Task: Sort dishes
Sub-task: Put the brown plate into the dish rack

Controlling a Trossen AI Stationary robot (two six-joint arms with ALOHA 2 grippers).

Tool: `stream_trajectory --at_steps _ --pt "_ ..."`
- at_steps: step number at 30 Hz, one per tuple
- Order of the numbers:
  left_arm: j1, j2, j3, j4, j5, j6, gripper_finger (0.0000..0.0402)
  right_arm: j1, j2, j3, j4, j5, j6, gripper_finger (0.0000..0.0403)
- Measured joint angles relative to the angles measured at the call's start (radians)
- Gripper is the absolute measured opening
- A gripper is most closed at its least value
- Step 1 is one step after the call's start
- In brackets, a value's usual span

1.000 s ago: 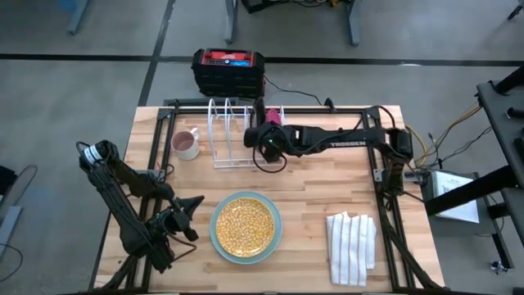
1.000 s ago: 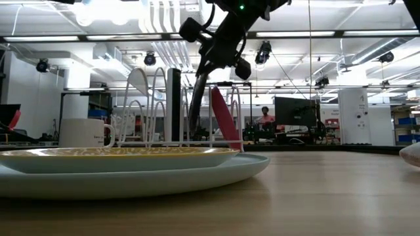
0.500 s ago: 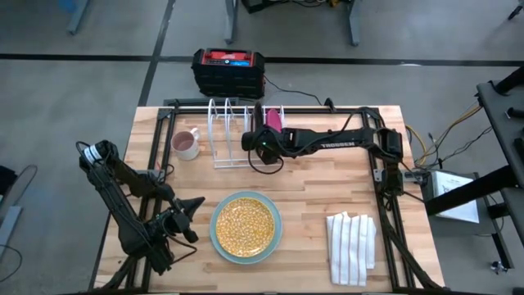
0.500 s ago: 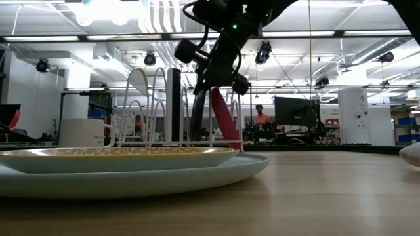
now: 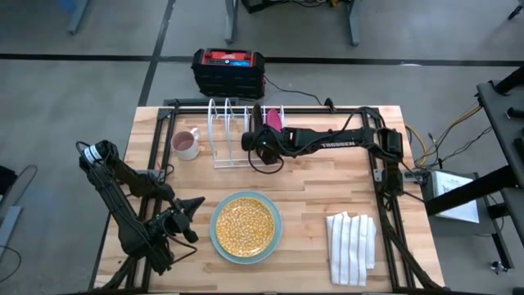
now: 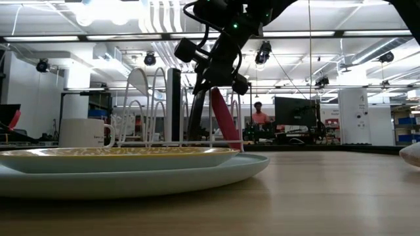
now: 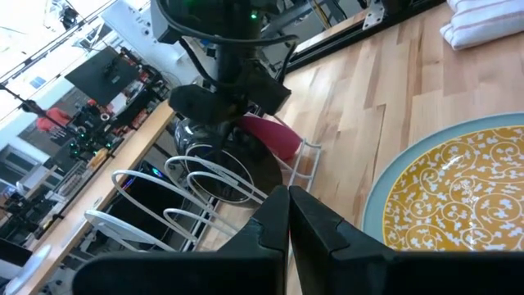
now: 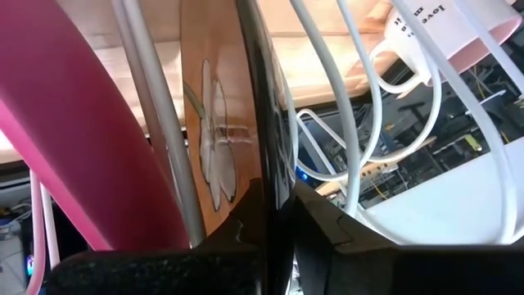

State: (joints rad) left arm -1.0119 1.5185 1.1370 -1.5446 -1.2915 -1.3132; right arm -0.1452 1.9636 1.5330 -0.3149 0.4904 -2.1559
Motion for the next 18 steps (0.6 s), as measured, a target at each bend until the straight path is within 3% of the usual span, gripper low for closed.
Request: stream_trajectory --at_steps 18 --pt "0.000 0.000 0.000 0.003 0.001 0.000 0.0000 0.000 -0.001 0.001 0.026 0.010 0.000 0.0054"
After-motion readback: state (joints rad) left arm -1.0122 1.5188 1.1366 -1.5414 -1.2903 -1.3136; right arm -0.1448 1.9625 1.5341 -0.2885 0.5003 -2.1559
